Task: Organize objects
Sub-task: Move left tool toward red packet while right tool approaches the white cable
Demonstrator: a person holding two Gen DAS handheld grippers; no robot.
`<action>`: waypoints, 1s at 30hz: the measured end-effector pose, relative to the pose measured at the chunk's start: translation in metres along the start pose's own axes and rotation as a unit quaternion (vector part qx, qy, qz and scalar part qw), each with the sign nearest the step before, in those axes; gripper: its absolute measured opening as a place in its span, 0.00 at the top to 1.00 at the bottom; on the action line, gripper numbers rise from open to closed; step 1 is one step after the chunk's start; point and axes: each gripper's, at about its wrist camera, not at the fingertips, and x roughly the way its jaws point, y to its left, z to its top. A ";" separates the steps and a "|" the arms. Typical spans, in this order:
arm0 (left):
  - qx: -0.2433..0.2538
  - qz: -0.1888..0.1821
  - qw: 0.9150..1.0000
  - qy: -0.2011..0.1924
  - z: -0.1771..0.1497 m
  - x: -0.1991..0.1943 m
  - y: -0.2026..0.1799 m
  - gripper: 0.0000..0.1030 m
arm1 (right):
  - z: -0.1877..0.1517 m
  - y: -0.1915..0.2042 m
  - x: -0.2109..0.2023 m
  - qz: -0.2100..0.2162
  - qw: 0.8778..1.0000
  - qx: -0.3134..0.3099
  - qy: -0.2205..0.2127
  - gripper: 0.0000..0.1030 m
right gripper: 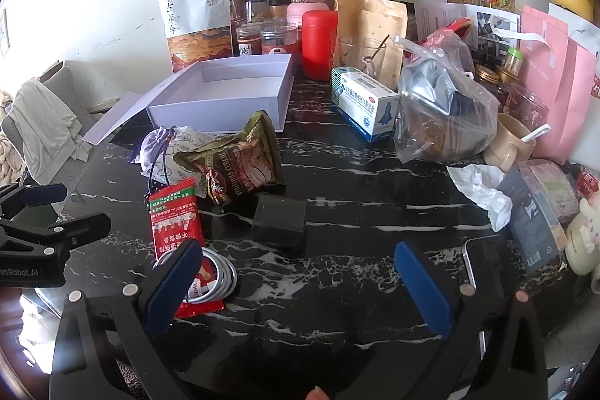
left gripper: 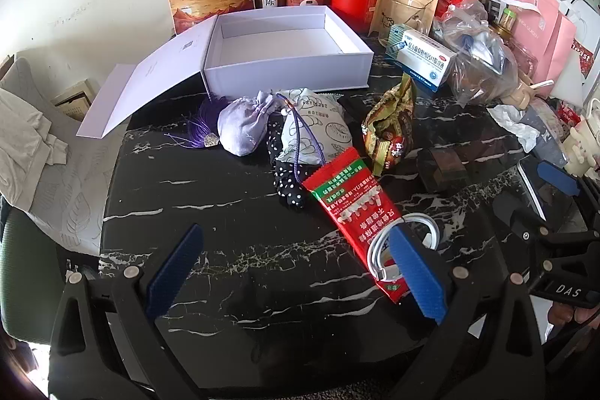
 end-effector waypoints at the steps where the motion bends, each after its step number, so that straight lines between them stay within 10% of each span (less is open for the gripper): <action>1: 0.000 0.000 1.000 0.000 -0.001 0.000 0.000 0.03 | 0.000 0.000 0.000 0.000 1.000 0.000 0.000 0.01; 30: 0.002 -0.027 1.000 0.007 -0.023 -0.006 -0.010 0.03 | -0.025 0.004 -0.006 0.036 0.999 0.007 0.009 0.01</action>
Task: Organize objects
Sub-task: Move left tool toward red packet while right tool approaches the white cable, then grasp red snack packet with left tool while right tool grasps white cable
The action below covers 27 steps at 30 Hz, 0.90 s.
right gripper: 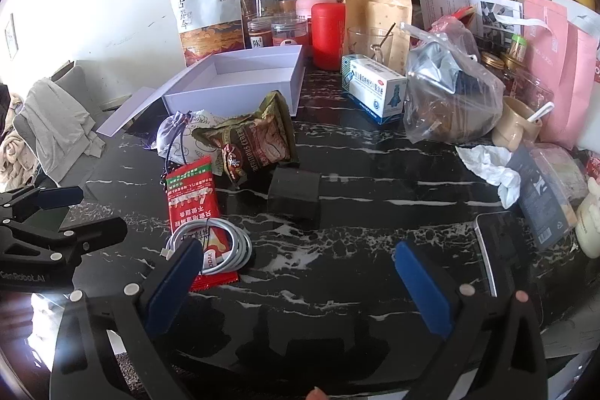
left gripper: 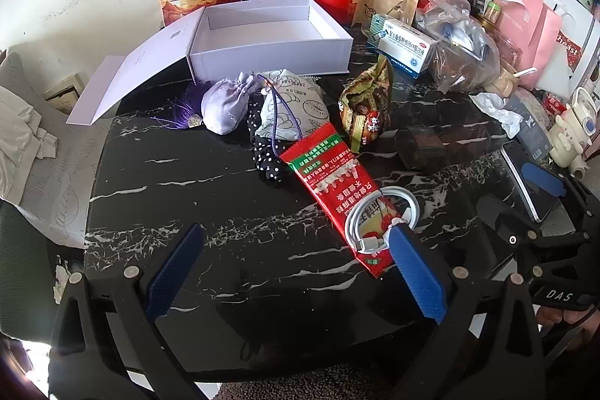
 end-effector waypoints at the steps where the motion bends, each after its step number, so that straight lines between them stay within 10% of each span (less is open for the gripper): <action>1: 0.000 -0.002 1.000 0.001 -0.001 0.002 0.000 0.03 | -0.001 0.000 0.002 0.006 1.000 0.000 0.003 0.01; 27: -0.017 0.001 0.999 0.046 -0.006 0.048 0.041 0.05 | -0.007 0.055 0.068 0.071 0.992 -0.073 0.076 0.08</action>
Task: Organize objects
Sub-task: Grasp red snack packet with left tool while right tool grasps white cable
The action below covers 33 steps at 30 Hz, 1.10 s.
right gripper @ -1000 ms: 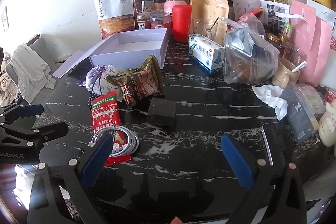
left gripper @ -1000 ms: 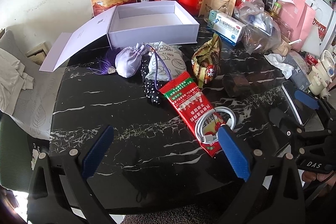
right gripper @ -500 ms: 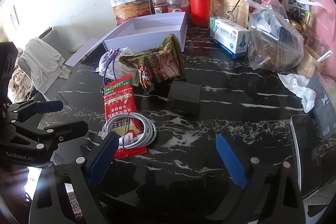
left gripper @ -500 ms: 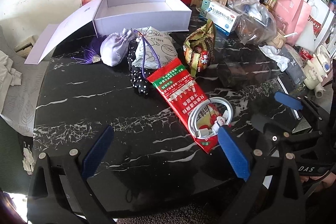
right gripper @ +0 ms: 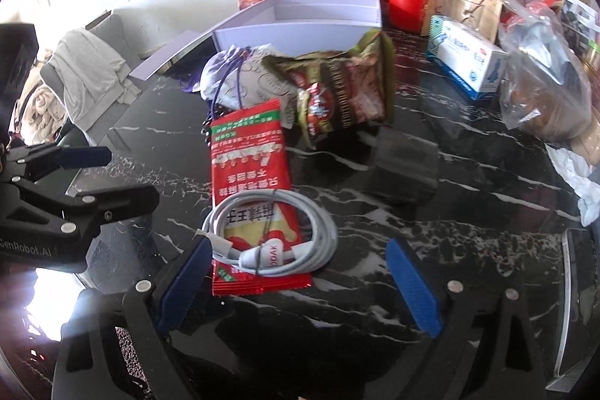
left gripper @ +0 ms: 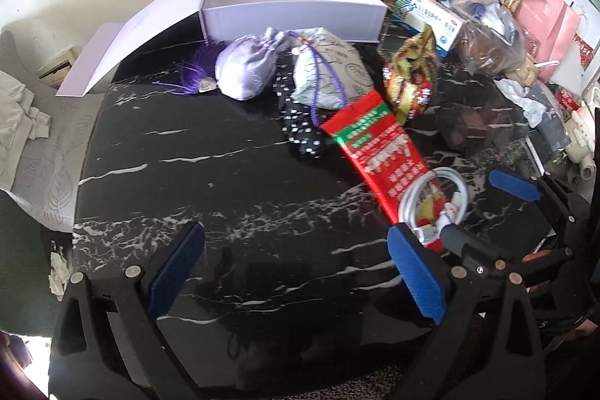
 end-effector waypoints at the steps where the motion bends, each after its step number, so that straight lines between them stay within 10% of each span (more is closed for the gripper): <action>1: -0.001 0.003 1.000 0.001 0.000 0.001 0.003 0.05 | 0.001 0.003 0.003 0.001 1.000 -0.005 0.001 0.08; 15: -0.005 -0.018 1.000 0.003 0.007 0.006 0.005 0.05 | 0.002 -0.008 0.008 0.036 0.999 0.011 -0.004 0.23; 33: 0.017 -0.047 0.998 0.034 0.030 0.045 -0.081 0.08 | -0.019 -0.075 -0.026 -0.021 0.997 0.070 -0.033 0.23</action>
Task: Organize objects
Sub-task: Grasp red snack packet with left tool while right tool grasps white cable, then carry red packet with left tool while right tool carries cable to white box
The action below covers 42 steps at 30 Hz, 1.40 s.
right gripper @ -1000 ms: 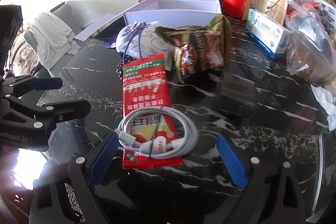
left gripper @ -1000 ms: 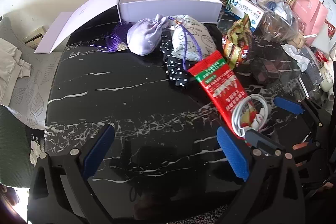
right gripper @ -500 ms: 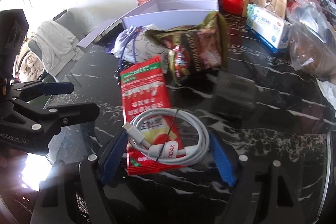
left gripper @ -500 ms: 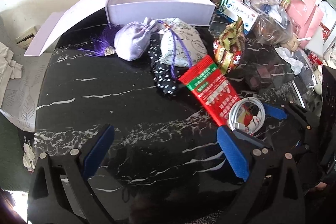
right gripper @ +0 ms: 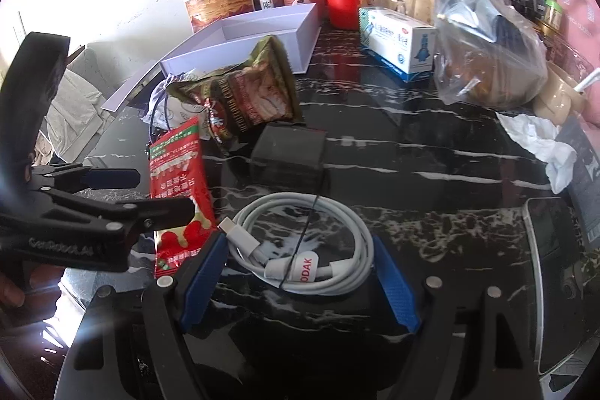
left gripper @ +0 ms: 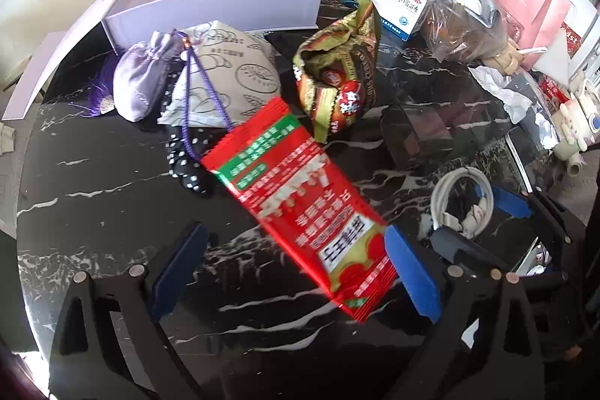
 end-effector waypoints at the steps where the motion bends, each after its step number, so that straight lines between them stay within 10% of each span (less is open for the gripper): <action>1: -0.002 0.002 1.000 0.000 0.001 0.002 -0.002 0.09 | -0.001 -0.002 -0.001 -0.001 1.000 0.001 -0.001 0.23; 12: -0.005 0.042 0.999 0.009 0.012 0.025 -0.023 0.22 | -0.003 -0.013 -0.004 0.000 1.000 0.005 -0.008 0.23; 27: 0.012 0.007 0.999 -0.046 -0.003 -0.006 -0.009 0.75 | -0.001 0.003 -0.006 0.012 1.000 -0.001 -0.015 0.23; 42: -0.008 -0.020 0.998 -0.059 -0.023 -0.031 0.018 0.88 | -0.002 0.019 -0.007 0.015 1.000 -0.011 -0.021 0.23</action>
